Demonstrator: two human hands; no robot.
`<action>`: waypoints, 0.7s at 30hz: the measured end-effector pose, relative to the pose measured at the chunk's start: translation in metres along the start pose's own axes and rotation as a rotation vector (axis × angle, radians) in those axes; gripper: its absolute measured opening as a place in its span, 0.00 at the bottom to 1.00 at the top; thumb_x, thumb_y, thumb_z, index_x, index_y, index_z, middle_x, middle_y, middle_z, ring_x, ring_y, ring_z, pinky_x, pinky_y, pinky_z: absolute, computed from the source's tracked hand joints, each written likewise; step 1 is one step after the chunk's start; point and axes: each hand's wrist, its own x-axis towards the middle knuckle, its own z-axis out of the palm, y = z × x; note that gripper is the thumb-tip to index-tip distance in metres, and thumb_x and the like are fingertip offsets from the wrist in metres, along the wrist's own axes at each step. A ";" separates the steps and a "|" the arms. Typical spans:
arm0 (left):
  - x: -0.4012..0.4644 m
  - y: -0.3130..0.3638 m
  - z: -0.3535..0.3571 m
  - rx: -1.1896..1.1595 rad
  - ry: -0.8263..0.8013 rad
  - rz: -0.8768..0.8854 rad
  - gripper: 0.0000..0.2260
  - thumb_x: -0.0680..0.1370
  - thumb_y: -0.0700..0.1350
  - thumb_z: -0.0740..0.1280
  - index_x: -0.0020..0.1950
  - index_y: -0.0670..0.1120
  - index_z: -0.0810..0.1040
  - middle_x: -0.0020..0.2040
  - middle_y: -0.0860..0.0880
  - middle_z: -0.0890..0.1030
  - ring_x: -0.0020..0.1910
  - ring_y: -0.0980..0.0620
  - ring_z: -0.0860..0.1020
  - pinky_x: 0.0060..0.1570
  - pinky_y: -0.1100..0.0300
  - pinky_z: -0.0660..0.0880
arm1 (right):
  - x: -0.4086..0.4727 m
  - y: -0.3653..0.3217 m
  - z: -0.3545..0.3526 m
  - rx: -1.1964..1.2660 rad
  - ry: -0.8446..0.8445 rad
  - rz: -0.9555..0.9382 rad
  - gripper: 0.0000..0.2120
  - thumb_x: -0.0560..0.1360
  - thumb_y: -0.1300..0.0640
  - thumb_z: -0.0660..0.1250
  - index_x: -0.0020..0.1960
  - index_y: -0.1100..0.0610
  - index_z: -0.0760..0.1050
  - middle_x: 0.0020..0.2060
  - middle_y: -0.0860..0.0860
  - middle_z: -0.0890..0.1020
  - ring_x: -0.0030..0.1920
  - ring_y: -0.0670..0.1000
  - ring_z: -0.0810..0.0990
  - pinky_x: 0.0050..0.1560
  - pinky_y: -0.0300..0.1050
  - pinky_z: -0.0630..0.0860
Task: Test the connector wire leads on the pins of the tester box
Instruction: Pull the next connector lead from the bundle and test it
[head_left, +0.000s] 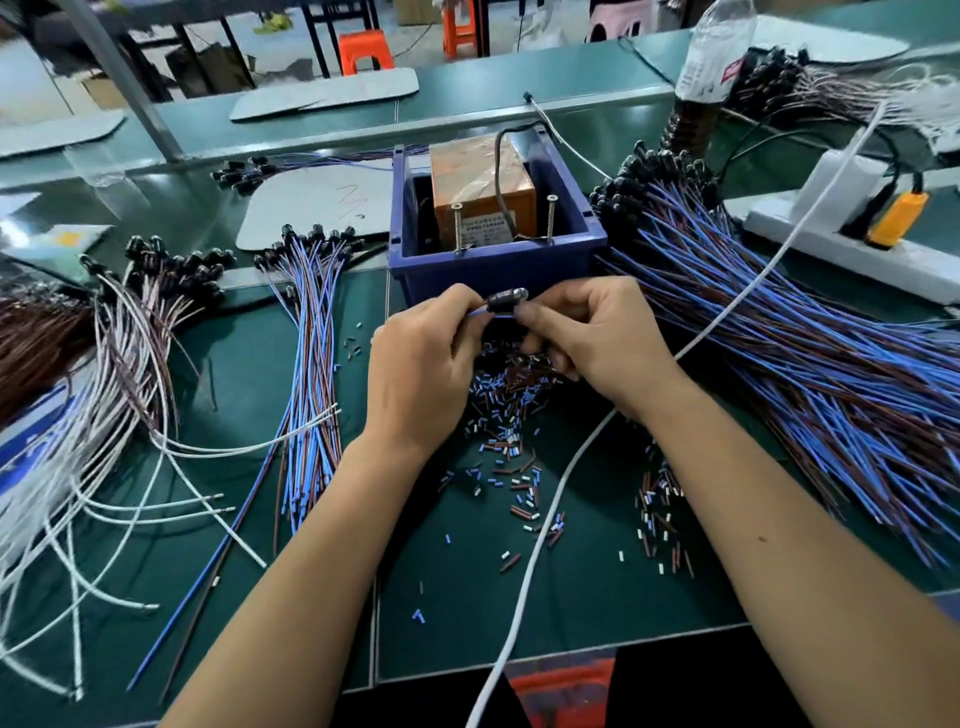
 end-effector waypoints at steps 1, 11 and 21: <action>-0.001 0.001 0.000 -0.006 -0.004 0.001 0.06 0.82 0.45 0.67 0.47 0.44 0.79 0.37 0.51 0.80 0.36 0.45 0.77 0.36 0.47 0.73 | 0.000 0.000 0.000 0.011 0.001 0.006 0.06 0.79 0.59 0.73 0.44 0.59 0.83 0.30 0.53 0.84 0.23 0.46 0.71 0.22 0.37 0.67; 0.000 -0.004 0.003 -0.319 -0.036 -0.178 0.05 0.79 0.40 0.71 0.43 0.46 0.83 0.33 0.53 0.81 0.32 0.56 0.76 0.35 0.60 0.71 | 0.000 0.000 -0.001 0.032 -0.029 -0.052 0.12 0.78 0.55 0.76 0.36 0.53 0.82 0.27 0.54 0.82 0.21 0.47 0.72 0.20 0.36 0.66; 0.001 -0.003 -0.002 -0.585 -0.167 -0.322 0.08 0.79 0.44 0.69 0.42 0.44 0.83 0.31 0.50 0.82 0.32 0.52 0.78 0.39 0.55 0.75 | 0.001 0.000 -0.009 0.009 -0.079 -0.090 0.11 0.77 0.52 0.76 0.37 0.53 0.82 0.26 0.54 0.81 0.21 0.46 0.72 0.20 0.37 0.67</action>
